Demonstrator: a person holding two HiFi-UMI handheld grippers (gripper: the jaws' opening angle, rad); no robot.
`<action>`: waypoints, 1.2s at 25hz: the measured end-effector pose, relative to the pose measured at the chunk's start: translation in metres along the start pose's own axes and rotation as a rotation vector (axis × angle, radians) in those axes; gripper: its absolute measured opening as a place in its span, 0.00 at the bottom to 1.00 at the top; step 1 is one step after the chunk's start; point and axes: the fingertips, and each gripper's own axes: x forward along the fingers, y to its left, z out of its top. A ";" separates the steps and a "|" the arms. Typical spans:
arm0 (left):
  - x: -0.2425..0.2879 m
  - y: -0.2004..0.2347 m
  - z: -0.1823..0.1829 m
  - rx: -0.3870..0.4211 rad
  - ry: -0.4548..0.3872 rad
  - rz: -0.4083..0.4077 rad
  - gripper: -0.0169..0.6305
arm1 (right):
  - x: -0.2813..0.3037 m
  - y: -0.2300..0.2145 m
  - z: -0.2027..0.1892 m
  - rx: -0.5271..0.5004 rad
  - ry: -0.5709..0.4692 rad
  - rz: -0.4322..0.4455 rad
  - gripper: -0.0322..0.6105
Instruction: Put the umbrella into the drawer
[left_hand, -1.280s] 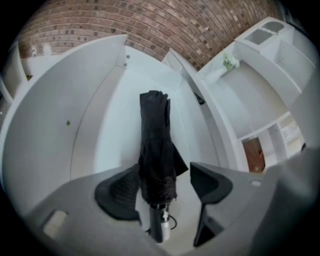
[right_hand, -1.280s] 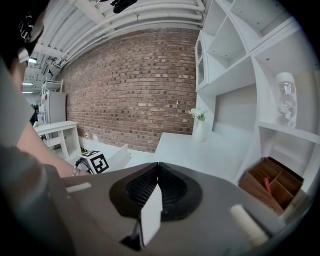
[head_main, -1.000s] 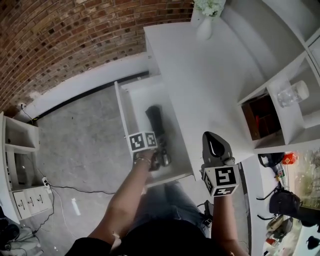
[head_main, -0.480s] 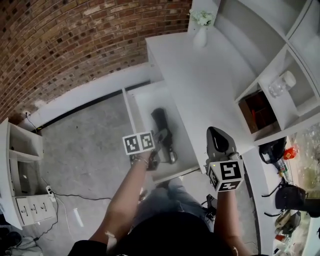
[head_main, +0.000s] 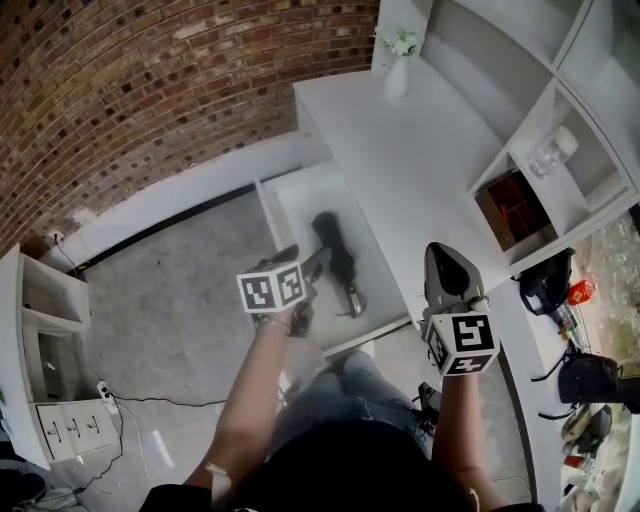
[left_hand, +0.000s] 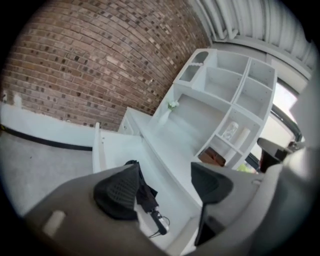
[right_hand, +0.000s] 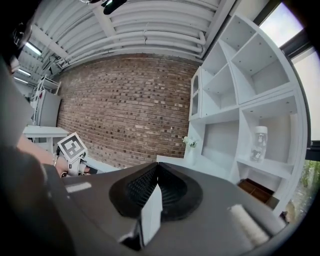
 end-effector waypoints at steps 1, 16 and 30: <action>-0.006 -0.003 0.005 0.027 -0.012 -0.003 0.53 | -0.003 0.001 0.002 -0.002 -0.007 -0.004 0.06; -0.083 -0.052 0.084 0.382 -0.417 -0.048 0.56 | -0.018 0.004 0.040 -0.046 -0.119 0.021 0.06; -0.112 -0.124 0.148 0.649 -0.593 0.046 0.38 | -0.024 -0.041 0.087 -0.064 -0.226 0.040 0.06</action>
